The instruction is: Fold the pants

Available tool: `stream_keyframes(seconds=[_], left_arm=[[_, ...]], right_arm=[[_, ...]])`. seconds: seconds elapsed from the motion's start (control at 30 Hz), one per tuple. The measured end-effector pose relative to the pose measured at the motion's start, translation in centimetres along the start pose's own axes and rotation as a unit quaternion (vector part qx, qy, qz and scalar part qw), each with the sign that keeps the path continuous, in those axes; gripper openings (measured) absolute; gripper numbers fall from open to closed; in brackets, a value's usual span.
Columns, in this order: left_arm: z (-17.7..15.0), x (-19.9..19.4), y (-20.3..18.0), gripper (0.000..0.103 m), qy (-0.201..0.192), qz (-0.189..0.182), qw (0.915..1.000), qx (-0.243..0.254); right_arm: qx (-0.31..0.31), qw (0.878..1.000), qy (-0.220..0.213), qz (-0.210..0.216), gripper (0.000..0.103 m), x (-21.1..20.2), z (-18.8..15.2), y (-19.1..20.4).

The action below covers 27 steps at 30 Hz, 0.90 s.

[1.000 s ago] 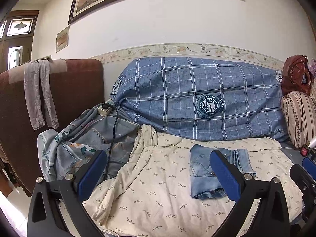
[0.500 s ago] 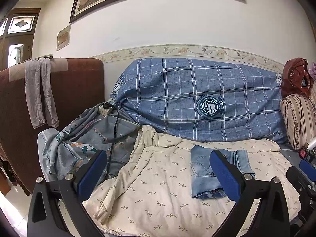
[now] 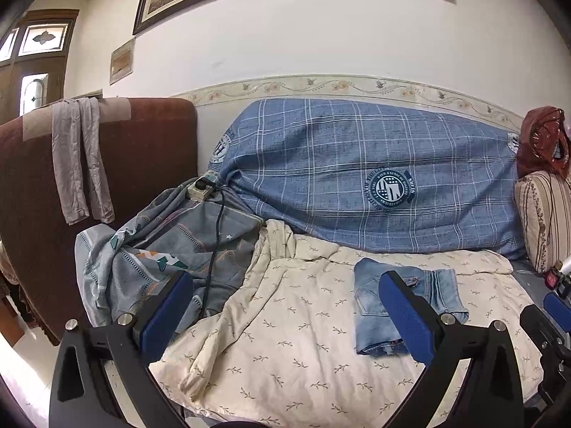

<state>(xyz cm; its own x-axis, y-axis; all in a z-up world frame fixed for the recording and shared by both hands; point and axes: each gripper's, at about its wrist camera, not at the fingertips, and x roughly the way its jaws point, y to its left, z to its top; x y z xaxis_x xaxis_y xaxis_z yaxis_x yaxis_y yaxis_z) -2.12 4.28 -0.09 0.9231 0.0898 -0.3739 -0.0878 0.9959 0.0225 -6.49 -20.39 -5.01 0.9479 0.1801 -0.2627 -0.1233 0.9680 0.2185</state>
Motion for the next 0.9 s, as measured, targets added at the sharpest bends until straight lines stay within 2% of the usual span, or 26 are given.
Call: stream_keyframes(seconds=[0.2, 0.9], left_arm=[[0.0, 0.1, 0.6, 0.103, 0.011, 0.002, 0.9999, 0.001], [-0.1, -0.9, 2.6, 0.103, 0.01, -0.01, 0.9999, -0.01]], right_arm=[[-0.004, 1.0, 0.001, 0.003, 0.074, -0.1, 0.3, 0.6], [-0.032, 0.999, 0.003, 0.005, 0.074, -0.5, 0.6, 2.9]])
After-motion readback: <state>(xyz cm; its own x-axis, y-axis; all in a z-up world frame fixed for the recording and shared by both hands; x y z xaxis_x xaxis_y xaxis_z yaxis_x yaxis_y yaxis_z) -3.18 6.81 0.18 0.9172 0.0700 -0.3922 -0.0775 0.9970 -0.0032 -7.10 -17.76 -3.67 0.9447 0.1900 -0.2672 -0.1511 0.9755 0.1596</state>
